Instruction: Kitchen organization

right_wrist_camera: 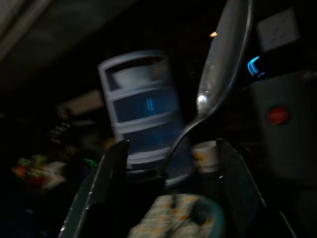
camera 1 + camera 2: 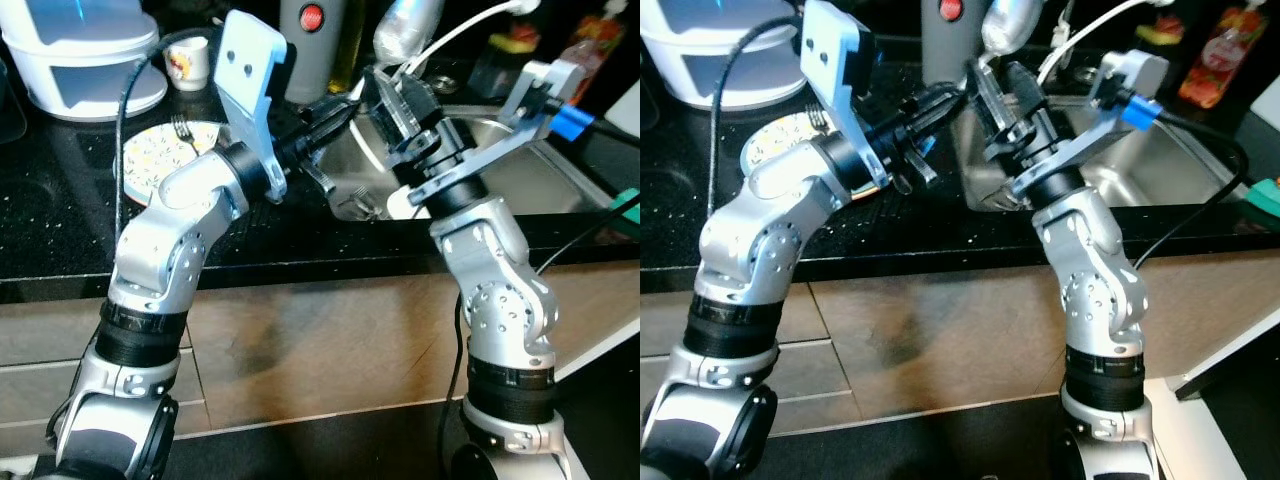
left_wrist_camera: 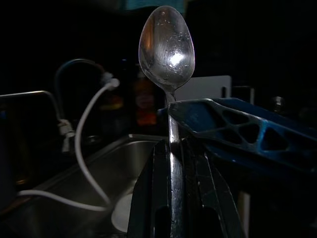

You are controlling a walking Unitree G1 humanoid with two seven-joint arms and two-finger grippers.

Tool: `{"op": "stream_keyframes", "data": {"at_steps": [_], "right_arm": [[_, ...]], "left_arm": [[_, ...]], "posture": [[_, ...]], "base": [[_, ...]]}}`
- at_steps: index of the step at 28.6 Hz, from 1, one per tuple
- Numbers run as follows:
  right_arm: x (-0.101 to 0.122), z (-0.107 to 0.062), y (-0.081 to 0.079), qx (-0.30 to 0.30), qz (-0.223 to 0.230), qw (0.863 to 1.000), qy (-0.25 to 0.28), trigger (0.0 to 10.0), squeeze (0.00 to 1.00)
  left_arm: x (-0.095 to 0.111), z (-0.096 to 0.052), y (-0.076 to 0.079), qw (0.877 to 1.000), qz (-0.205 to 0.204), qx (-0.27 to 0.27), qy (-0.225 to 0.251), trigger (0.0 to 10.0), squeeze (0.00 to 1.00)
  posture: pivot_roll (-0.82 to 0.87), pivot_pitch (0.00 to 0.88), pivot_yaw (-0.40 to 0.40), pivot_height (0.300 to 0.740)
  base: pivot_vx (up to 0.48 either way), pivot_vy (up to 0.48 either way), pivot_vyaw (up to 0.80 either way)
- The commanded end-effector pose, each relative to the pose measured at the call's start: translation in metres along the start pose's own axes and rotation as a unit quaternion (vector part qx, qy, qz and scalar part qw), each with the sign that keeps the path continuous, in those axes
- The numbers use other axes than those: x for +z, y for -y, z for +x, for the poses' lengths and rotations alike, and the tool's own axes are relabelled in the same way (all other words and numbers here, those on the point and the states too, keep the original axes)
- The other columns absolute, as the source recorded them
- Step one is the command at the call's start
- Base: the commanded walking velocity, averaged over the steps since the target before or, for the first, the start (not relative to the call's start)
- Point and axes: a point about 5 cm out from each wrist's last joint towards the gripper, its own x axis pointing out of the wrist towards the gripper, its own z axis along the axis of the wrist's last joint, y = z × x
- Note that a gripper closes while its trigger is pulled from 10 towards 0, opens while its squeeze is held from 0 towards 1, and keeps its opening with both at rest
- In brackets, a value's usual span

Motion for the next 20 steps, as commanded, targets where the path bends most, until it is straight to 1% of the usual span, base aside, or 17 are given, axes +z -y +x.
{"op": "stream_keyframes", "data": {"at_steps": [1, 3, 7, 9, 10, 11, 12, 13, 14, 15, 16, 20], "right_arm": [[0.002, -0.004, -0.004, 0.018, 0.055, 0.998, 0.001, 10.0, 0.0], [0.005, -0.006, -0.005, 0.03, 0.07, 0.997, 0.0, 10.0, 0.0], [0.009, -0.011, 0.002, 0.012, 0.094, 0.995, 0.008, 10.0, 0.0], [0.01, -0.011, 0.003, 0.009, 0.098, 0.995, 0.012, 10.0, 0.0], [0.012, -0.011, 0.004, 0.006, 0.102, 0.995, 0.016, 5.0, 0.0], [0.012, -0.011, 0.004, 0.006, 0.102, 0.995, 0.016, 5.0, 0.0], [0.013, -0.011, 0.006, 0.0, 0.104, 0.994, 0.02, 4.6, 0.0], [0.014, -0.011, 0.007, -0.005, 0.105, 0.994, 0.022, 4.6, 0.0], [0.015, -0.011, 0.009, -0.01, 0.109, 0.994, 0.023, 3.1, 0.0], [0.015, -0.011, 0.009, -0.01, 0.109, 0.994, 0.023, 3.1, 0.0], [0.016, -0.011, 0.011, -0.016, 0.114, 0.993, 0.026, 0.0, 0.0], [0.021, -0.011, 0.015, -0.027, 0.13, 0.99, 0.042, 0.0, 0.0]], "left_arm": [[0.0, 0.002, 0.007, 1.0, -0.004, -0.02, 0.005, 10.0, 0.0], [0.001, 0.001, 0.006, 1.0, -0.01, -0.018, 0.007, 10.0, 0.0], [0.003, -0.003, 0.01, 0.999, -0.016, -0.039, 0.008, 10.0, 0.0], [0.002, -0.003, 0.011, 0.999, -0.015, -0.04, 0.005, 10.0, 0.0], [0.0, -0.003, 0.011, 0.999, -0.014, -0.041, 0.001, 10.0, 0.0], [0.0, -0.003, 0.011, 0.999, -0.014, -0.041, 0.001, 10.0, 0.0], [-0.001, -0.003, 0.011, 0.999, -0.013, -0.041, -0.001, 10.0, 0.0], [-0.001, -0.003, 0.011, 0.999, -0.012, -0.041, -0.003, 10.0, 0.0], [-0.002, -0.004, 0.011, 0.999, -0.012, -0.043, -0.005, 10.0, 0.0], [-0.002, -0.004, 0.011, 0.999, -0.012, -0.043, -0.005, 10.0, 0.0], [-0.002, -0.004, 0.012, 0.999, -0.011, -0.045, -0.007, 10.0, 0.0], [-0.004, -0.005, 0.013, 0.999, -0.008, -0.046, -0.015, 10.0, 0.0]], "posture": [[0.08, 0.0, -0.063, 0.74], [0.08, 0.0, -0.063, 0.74], [0.08, 0.0, -0.06, 0.74], [0.08, 0.0, -0.06, 0.74], [0.08, 0.0, -0.06, 0.74], [0.08, 0.0, -0.06, 0.74], [0.08, 0.0, -0.06, 0.74], [0.08, 0.0, -0.06, 0.74], [0.08, 0.0, -0.06, 0.74], [0.08, 0.0, -0.06, 0.74], [0.08, 0.0, -0.06, 0.74], [0.08, 0.0, -0.06, 0.74]], "base": [[0.0, 0.0, 0.0], [0.0, 0.0, 0.0], [0.0, 0.0, 0.0], [0.0, 0.0, 0.0], [0.0, 0.0, 0.0], [0.0, 0.0, 0.0], [0.0, 0.0, 0.0], [0.0, 0.0, 0.0], [0.0, 0.0, 0.0], [0.0, 0.0, 0.0], [0.0, 0.0, 0.0], [0.0, 0.0, 0.0]]}}
